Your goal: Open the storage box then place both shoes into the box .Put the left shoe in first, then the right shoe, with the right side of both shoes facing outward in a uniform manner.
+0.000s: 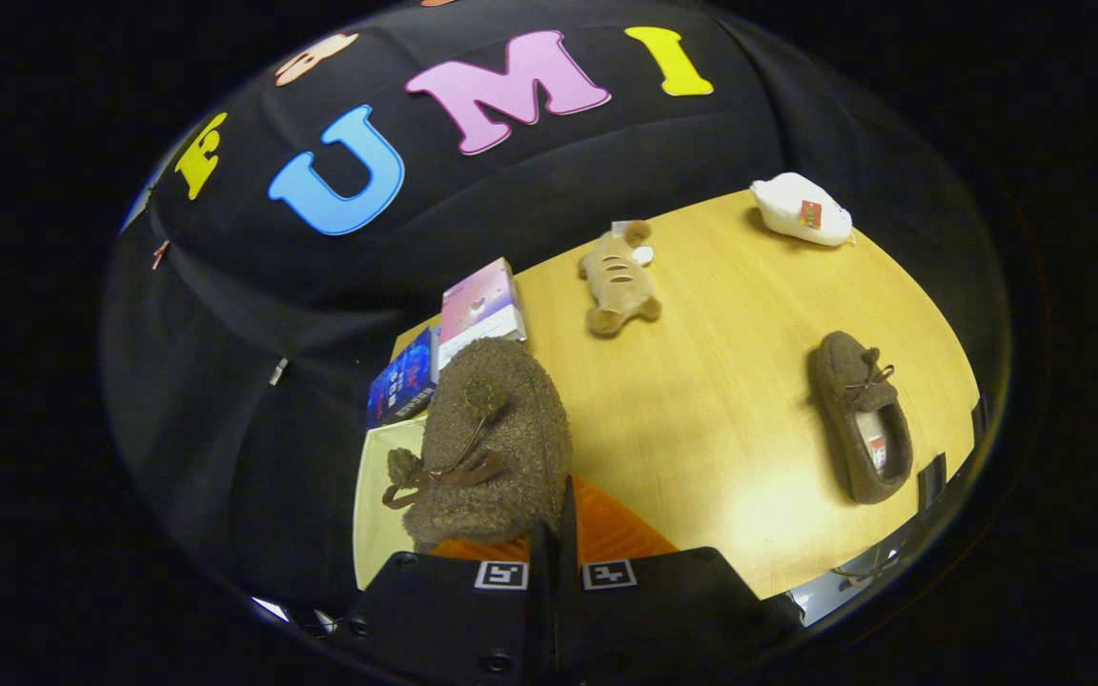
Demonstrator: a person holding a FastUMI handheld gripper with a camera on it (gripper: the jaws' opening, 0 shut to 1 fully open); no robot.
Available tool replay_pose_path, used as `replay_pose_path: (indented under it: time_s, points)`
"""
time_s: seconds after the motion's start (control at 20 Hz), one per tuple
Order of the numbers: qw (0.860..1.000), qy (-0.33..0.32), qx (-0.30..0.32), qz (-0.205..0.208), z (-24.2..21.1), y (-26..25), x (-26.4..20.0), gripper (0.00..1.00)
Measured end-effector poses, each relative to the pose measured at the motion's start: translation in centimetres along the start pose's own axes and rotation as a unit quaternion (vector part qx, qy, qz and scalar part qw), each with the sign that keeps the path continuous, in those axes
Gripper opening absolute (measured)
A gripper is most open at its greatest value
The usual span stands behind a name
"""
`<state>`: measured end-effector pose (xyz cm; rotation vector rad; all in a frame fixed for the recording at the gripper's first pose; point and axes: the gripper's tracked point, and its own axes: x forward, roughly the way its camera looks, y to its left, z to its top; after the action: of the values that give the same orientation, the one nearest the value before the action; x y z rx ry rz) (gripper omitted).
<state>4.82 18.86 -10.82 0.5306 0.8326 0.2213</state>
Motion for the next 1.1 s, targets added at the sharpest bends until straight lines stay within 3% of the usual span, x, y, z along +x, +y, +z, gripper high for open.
replay_pose_path:
  time_s: [0.15,0.4,1.1]
  points:
    - [0.999,0.026,0.012,0.033,-1.3,4.2,1.0,0.06]
    - [0.996,0.067,-0.015,0.048,-4.9,9.1,3.6,0.06]
    - [0.987,0.151,-0.023,-0.048,-13.5,12.0,16.1,0.08]
